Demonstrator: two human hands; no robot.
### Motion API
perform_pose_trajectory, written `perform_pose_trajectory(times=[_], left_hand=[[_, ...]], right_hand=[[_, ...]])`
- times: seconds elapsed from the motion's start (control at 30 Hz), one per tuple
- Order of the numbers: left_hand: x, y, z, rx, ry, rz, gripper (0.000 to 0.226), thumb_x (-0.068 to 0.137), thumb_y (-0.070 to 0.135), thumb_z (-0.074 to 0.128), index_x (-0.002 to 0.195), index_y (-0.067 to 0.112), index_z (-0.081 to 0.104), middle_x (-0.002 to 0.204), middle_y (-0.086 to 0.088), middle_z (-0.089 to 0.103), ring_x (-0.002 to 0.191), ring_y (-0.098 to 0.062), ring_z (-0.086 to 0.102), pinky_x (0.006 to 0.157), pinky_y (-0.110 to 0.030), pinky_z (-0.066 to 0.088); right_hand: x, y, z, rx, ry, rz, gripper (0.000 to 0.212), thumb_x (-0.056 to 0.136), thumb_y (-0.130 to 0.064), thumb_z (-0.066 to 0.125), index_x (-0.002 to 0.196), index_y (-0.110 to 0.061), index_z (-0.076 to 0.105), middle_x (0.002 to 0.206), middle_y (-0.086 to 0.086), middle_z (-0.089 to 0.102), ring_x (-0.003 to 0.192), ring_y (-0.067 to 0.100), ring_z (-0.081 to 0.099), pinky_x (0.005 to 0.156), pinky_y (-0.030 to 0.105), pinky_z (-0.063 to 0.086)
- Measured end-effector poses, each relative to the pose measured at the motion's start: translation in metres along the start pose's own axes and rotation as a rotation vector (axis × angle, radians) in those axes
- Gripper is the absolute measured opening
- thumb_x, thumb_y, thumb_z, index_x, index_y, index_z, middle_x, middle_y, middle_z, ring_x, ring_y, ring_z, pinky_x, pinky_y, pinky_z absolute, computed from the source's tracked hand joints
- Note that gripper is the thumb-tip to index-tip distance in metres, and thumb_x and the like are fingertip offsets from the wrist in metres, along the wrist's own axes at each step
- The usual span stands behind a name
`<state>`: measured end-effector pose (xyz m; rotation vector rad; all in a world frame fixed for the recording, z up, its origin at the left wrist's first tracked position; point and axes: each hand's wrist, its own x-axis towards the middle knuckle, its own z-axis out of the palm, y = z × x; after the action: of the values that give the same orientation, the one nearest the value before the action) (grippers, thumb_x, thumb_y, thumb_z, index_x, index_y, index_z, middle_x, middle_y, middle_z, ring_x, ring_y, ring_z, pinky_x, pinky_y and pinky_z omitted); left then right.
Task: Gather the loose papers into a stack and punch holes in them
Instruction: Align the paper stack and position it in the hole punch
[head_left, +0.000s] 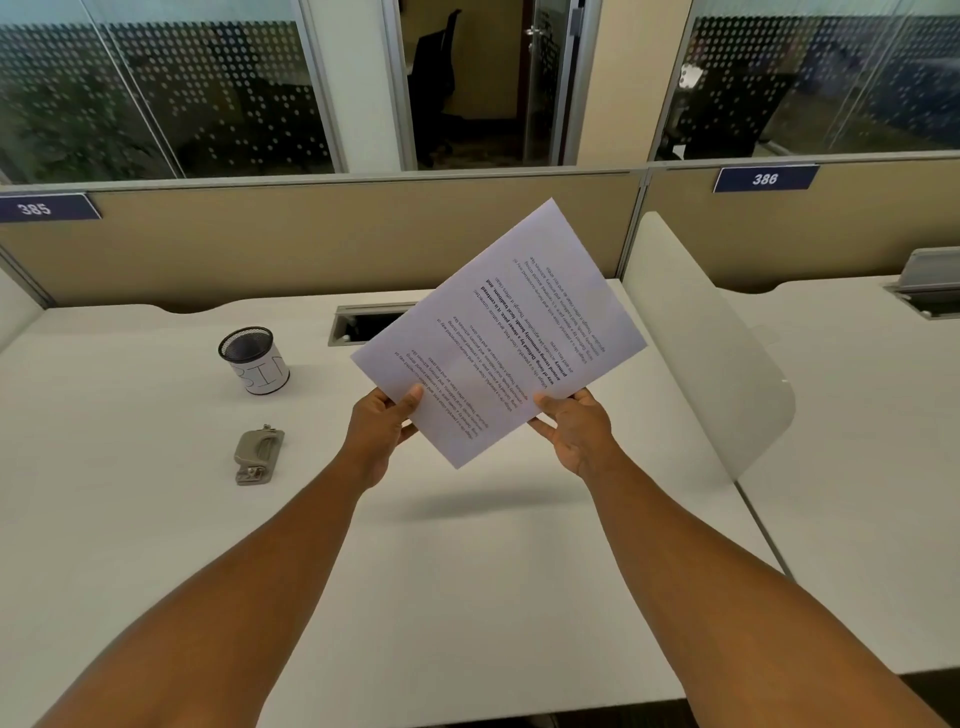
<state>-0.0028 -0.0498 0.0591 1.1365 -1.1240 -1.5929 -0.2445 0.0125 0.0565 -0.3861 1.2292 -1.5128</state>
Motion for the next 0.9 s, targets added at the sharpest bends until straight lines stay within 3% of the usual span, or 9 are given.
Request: perform_pose_trajectory(times=[0.2,0.4,0.47,0.6,0.8,0.9], left_hand=[[0.002,0.007,-0.014,0.044,0.043,0.02,0.016,0.095,0.019,0.063,0.111,0.019,0.065,0.111,-0.002,0.073,0.097,-0.015,0.071,0.078,-0.033,0.058],[0.005,0.011,-0.023,0.097,0.074,0.047,0.019,0.095,0.021,0.062,0.114,0.018,0.064,0.112,-0.003,0.071,0.097,-0.02,0.069,0.072,-0.03,0.058],[0.006,0.011,-0.026,0.125,0.085,0.065,0.016,0.096,0.022,0.061,0.111,0.02,0.065,0.112,-0.004,0.071,0.098,-0.023,0.069,0.075,-0.033,0.057],[0.009,0.01,-0.031,0.181,0.112,0.09,0.011,0.096,0.023,0.061,0.105,0.027,0.066,0.109,-0.002,0.071,0.097,-0.024,0.069,0.082,-0.039,0.057],[0.01,0.003,-0.028,0.25,0.111,0.093,0.019,0.096,0.026,0.061,0.114,0.025,0.064,0.109,0.0,0.07,0.093,-0.024,0.068,0.082,-0.039,0.057],[0.009,-0.001,-0.026,0.273,0.091,0.101,0.022,0.096,0.026,0.061,0.118,0.023,0.063,0.108,0.0,0.07,0.091,-0.023,0.068,0.081,-0.036,0.058]], right_hand=[[-0.004,-0.001,-0.012,0.011,0.066,-0.03,0.049,0.083,0.01,0.064,0.125,-0.014,0.057,0.12,0.008,0.066,0.11,0.026,0.064,0.084,0.037,0.056],[-0.002,0.002,-0.022,0.017,0.194,-0.048,0.043,0.08,0.006,0.07,0.116,-0.014,0.059,0.119,0.01,0.065,0.107,0.028,0.064,0.085,0.038,0.056],[-0.003,0.001,-0.026,-0.031,0.231,-0.05,0.038,0.08,0.003,0.072,0.112,-0.014,0.059,0.117,0.01,0.065,0.105,0.028,0.065,0.085,0.038,0.057],[-0.004,0.001,-0.032,-0.149,0.244,-0.077,0.034,0.079,0.001,0.073,0.108,-0.012,0.063,0.108,0.006,0.069,0.091,0.019,0.067,0.069,0.027,0.056],[-0.005,0.006,-0.033,-0.426,0.247,-0.097,0.023,0.078,-0.001,0.072,0.089,-0.019,0.064,0.098,0.001,0.07,0.084,0.013,0.066,0.063,0.017,0.05],[-0.004,0.008,-0.033,-0.503,0.231,-0.094,0.022,0.08,-0.002,0.071,0.085,-0.021,0.063,0.098,0.0,0.069,0.086,0.017,0.066,0.065,0.02,0.052]])
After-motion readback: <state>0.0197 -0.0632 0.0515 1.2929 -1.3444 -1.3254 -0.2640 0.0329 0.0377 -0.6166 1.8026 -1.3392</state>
